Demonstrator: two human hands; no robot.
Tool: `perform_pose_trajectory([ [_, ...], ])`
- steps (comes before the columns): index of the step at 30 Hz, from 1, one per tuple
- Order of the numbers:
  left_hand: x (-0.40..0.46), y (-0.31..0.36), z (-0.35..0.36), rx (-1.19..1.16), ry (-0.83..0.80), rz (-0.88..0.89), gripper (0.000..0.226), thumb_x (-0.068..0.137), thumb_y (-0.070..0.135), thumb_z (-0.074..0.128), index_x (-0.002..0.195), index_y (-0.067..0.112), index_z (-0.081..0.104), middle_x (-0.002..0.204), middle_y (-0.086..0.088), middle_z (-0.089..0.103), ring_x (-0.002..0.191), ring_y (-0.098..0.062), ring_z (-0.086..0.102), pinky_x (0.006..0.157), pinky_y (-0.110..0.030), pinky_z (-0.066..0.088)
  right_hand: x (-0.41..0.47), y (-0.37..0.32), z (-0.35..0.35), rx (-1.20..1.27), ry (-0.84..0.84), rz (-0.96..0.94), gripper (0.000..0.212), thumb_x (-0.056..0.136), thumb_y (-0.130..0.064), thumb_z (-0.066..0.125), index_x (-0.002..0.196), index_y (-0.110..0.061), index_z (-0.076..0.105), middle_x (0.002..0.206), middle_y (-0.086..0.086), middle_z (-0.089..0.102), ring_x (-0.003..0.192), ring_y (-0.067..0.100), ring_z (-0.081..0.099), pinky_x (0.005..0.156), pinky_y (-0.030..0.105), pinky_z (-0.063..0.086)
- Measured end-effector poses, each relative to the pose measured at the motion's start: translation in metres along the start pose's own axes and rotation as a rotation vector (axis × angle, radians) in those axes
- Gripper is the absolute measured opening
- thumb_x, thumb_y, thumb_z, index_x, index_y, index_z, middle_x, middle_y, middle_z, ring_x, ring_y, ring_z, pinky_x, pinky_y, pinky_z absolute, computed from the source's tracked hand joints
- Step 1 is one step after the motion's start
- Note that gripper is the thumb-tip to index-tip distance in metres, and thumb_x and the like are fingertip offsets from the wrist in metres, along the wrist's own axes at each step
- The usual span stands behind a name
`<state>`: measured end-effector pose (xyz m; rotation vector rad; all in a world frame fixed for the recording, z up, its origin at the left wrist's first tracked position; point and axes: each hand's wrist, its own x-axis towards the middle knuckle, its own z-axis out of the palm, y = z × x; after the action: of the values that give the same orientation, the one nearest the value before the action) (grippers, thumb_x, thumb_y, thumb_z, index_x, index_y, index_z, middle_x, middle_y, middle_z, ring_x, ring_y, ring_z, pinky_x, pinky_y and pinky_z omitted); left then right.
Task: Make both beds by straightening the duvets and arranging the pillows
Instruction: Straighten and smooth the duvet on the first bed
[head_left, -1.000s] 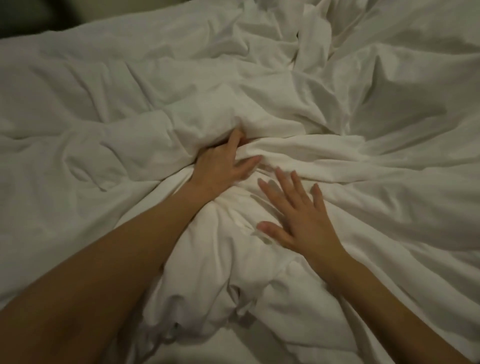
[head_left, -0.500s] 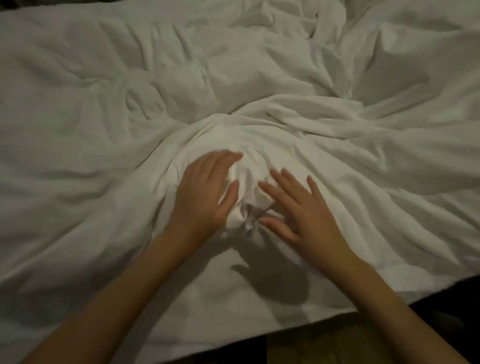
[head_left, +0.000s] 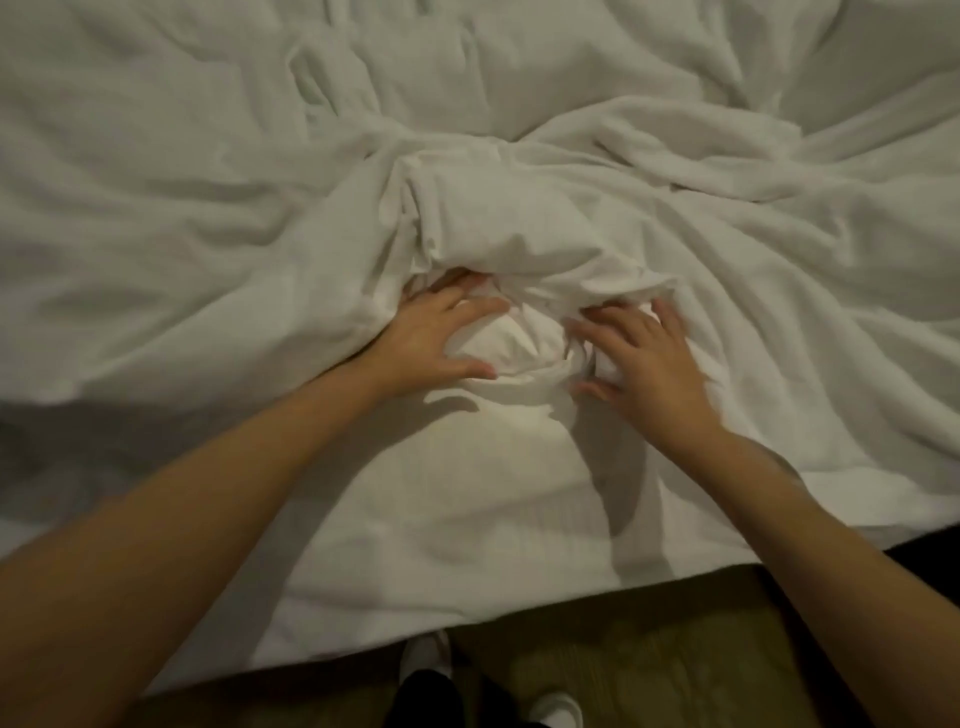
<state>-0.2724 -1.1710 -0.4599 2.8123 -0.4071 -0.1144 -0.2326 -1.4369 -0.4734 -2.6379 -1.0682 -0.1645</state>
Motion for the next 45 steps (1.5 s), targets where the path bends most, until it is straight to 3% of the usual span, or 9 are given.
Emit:
perform_pose_trajectory([
  [6, 0.020, -0.008, 0.019, -0.232, 0.097, 0.092, 0.050, 0.075, 0.051, 0.056, 0.093, 0.008, 0.074, 0.102, -0.015, 0.069, 0.100, -0.021, 0.061, 0.090, -0.016, 0.033, 0.007, 0.001, 0.014, 0.056, 0.061, 0.069, 0.038, 0.072, -0.042, 0.059, 0.092, -0.013, 0.072, 0.099, 0.008, 0.066, 0.096, 0.034, 0.061, 0.092, 0.038, 0.031],
  [14, 0.011, 0.006, -0.009, -0.431, 0.003, -0.121, 0.027, 0.081, 0.025, 0.074, 0.076, -0.001, 0.070, 0.067, -0.016, 0.062, 0.064, -0.004, 0.049, 0.058, -0.013, 0.033, -0.004, -0.024, -0.005, 0.234, 0.183, 0.088, 0.036, 0.079, -0.045, 0.057, 0.064, -0.013, 0.059, 0.060, -0.002, 0.058, 0.063, 0.010, 0.045, 0.067, 0.023, 0.027],
  [17, -0.001, 0.017, -0.053, -0.512, -0.163, -0.170, 0.027, 0.085, 0.035, 0.069, 0.085, 0.008, 0.073, 0.085, 0.022, 0.069, 0.076, 0.014, 0.053, 0.063, -0.007, 0.035, -0.017, -0.051, -0.032, 0.309, 0.214, 0.103, 0.036, 0.081, -0.047, 0.056, 0.068, -0.014, 0.063, 0.058, -0.009, 0.054, 0.056, 0.007, 0.046, 0.065, 0.023, 0.030],
  [19, -0.013, 0.023, -0.080, -0.539, -0.306, -0.180, 0.021, 0.089, 0.034, 0.062, 0.073, 0.022, 0.070, 0.062, 0.039, 0.057, 0.063, 0.025, 0.048, 0.062, -0.001, 0.035, -0.032, -0.067, -0.044, 0.348, 0.192, 0.102, 0.039, 0.083, -0.051, 0.053, 0.070, -0.015, 0.064, 0.059, -0.011, 0.053, 0.058, 0.005, 0.046, 0.065, 0.022, 0.032],
  [23, -0.051, 0.040, -0.053, -0.368, -0.528, -0.214, 0.034, 0.088, 0.041, 0.063, 0.069, 0.012, 0.066, 0.061, 0.010, 0.056, 0.059, 0.000, 0.050, 0.061, -0.017, 0.037, -0.081, -0.080, -0.025, 0.331, -0.241, 0.146, 0.052, 0.079, -0.064, 0.052, 0.115, -0.028, 0.065, 0.101, -0.010, 0.065, 0.096, 0.012, 0.058, 0.089, 0.026, 0.033],
  [27, -0.101, 0.065, 0.015, -0.125, -0.060, -0.374, 0.020, 0.084, 0.036, 0.066, 0.092, 0.017, 0.068, 0.093, -0.001, 0.067, 0.090, -0.021, 0.059, 0.071, -0.028, 0.034, -0.126, -0.091, -0.007, 0.284, -0.338, 0.122, 0.071, 0.080, -0.062, 0.056, 0.141, -0.027, 0.043, 0.140, -0.004, 0.049, 0.131, 0.015, 0.038, 0.111, 0.030, 0.012],
  [31, -0.157, 0.114, 0.029, 0.034, 0.482, -0.152, 0.011, 0.081, 0.022, 0.062, 0.090, 0.017, 0.064, 0.092, -0.004, 0.059, 0.088, -0.019, 0.047, 0.077, -0.032, 0.032, -0.145, -0.096, -0.013, 0.223, -0.088, 0.102, 0.045, 0.071, -0.035, 0.080, 0.108, -0.019, 0.061, 0.125, 0.008, 0.058, 0.117, 0.019, 0.042, 0.102, 0.044, 0.035],
  [41, -0.170, 0.105, 0.084, 0.059, 0.280, -0.125, 0.040, 0.066, 0.021, 0.085, 0.102, 0.009, 0.069, 0.095, -0.006, 0.070, 0.083, -0.024, 0.065, 0.070, -0.032, 0.049, -0.143, -0.101, 0.013, 0.051, -0.039, 0.173, 0.028, 0.068, -0.022, 0.083, 0.089, -0.014, 0.067, 0.100, 0.010, 0.063, 0.091, 0.034, 0.059, 0.084, 0.044, 0.045],
  [45, -0.159, 0.105, 0.089, 0.124, 0.378, -0.090, 0.012, 0.082, 0.019, 0.065, 0.086, 0.008, 0.069, 0.078, -0.007, 0.067, 0.069, -0.024, 0.062, 0.060, -0.031, 0.045, -0.142, -0.100, 0.017, 0.025, -0.043, 0.161, 0.024, 0.069, -0.023, 0.081, 0.087, -0.017, 0.067, 0.093, 0.008, 0.063, 0.085, 0.035, 0.059, 0.081, 0.045, 0.044],
])
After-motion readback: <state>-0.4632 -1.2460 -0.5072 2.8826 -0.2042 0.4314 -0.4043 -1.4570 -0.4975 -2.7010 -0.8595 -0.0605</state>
